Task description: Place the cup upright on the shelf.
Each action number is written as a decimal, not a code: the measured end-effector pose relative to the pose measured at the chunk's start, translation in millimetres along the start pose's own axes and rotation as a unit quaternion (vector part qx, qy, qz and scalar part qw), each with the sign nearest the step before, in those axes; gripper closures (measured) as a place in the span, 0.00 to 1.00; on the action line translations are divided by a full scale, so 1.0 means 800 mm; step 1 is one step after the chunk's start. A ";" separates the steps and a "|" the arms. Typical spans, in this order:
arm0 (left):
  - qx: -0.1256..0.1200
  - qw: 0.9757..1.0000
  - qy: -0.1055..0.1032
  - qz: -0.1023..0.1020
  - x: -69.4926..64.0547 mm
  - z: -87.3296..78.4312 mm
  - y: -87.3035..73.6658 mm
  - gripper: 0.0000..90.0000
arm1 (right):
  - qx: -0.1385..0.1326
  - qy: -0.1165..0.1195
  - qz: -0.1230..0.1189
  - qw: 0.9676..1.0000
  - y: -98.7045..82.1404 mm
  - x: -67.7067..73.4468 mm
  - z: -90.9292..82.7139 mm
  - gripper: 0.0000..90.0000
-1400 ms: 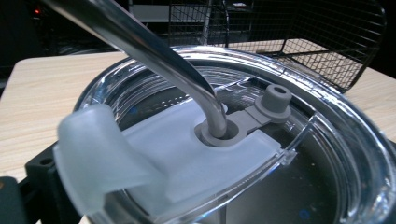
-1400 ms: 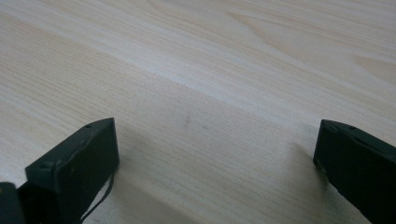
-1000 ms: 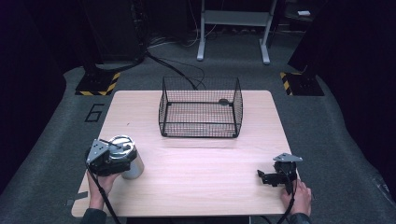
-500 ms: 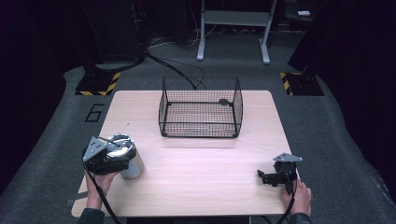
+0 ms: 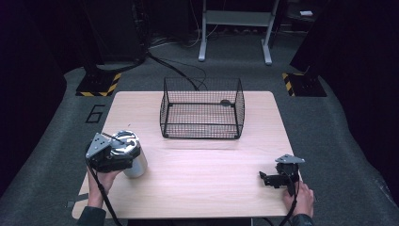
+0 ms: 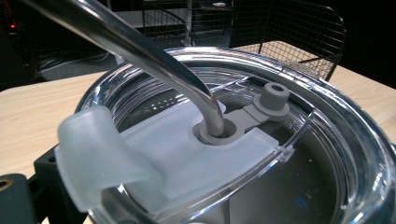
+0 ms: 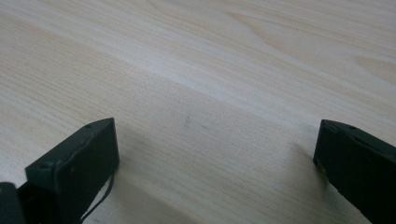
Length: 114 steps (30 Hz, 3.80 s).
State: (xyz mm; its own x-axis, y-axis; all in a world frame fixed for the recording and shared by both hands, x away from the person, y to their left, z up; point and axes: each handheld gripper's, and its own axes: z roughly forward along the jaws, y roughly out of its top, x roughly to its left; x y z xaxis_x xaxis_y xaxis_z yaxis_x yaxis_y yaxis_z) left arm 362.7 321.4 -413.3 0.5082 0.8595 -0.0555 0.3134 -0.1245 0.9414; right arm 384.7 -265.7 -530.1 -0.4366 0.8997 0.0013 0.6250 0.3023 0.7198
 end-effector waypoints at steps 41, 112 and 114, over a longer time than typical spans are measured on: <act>0.020 0.997 -0.062 0.050 -0.038 0.055 0.046 0.03 | 0.000 0.000 0.000 1.000 0.000 0.000 0.000 0.00; -0.005 0.989 -0.133 0.067 -0.100 0.148 0.158 0.03 | 0.000 0.000 0.000 1.000 0.000 0.000 0.000 0.00; -0.006 0.989 -0.131 0.068 -0.099 0.154 0.163 0.03 | 0.000 0.000 0.000 1.000 0.000 0.000 0.000 0.00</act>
State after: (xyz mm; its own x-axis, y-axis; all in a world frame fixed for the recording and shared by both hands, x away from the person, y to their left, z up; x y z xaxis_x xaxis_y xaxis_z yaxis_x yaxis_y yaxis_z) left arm 462.1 175.6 -327.0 0.7356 0.6773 -0.0111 0.2200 -0.2233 0.9496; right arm 384.8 -265.8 -530.1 -0.4371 0.8994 0.0007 0.6243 0.3028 0.7201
